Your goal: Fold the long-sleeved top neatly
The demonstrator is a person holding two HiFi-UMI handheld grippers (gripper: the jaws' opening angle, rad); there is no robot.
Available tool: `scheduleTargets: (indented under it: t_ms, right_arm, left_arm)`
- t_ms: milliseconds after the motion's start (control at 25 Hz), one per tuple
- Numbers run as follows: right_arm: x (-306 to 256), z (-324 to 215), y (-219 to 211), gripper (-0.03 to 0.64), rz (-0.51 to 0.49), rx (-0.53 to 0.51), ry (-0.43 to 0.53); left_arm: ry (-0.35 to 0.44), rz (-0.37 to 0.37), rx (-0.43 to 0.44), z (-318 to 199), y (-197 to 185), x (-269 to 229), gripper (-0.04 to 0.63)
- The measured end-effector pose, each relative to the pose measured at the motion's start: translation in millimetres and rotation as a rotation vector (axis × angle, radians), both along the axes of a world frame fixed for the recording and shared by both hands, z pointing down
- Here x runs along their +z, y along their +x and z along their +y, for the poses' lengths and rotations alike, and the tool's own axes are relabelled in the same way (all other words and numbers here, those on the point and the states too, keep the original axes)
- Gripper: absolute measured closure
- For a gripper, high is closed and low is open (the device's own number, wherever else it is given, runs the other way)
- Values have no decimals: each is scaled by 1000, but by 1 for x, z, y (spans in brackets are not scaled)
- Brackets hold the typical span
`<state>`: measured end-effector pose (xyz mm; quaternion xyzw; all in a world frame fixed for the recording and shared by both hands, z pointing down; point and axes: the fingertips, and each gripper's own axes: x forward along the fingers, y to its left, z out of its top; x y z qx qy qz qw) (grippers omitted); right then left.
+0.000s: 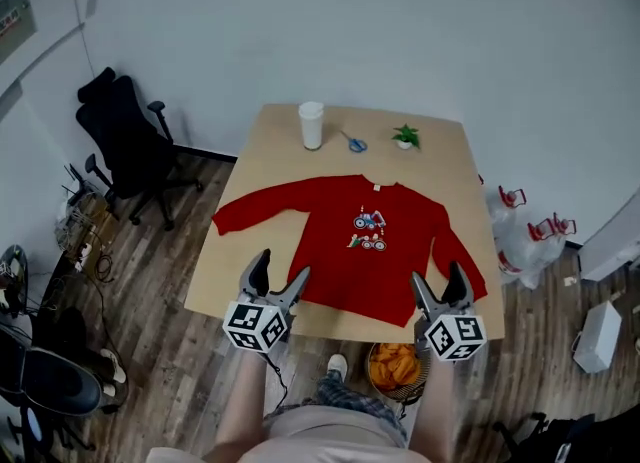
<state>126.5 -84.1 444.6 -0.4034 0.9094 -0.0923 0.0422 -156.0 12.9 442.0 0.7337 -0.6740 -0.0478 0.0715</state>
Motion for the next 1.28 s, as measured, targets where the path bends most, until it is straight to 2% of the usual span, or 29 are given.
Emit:
scheduleTargets:
  t_ms: [280,680,1000,1280]
  right_arm:
    - [-3,-70,-29,195,16,-13,-17]
    - [-11,-111,-37,202,22,26,-25]
    - [-23,-126,-60,209,37,3,-17]
    - [-35,-139,-126,218,25,-111,-18]
  left_arm:
    - [-16,3,-18,-64,-25,-2,207]
    - [-44,13,-17,-111,-47,0,207]
    - [-55,25,-63,-118,-72,0,208]
    - [-65,18,-181,-99,-123,-2,209]
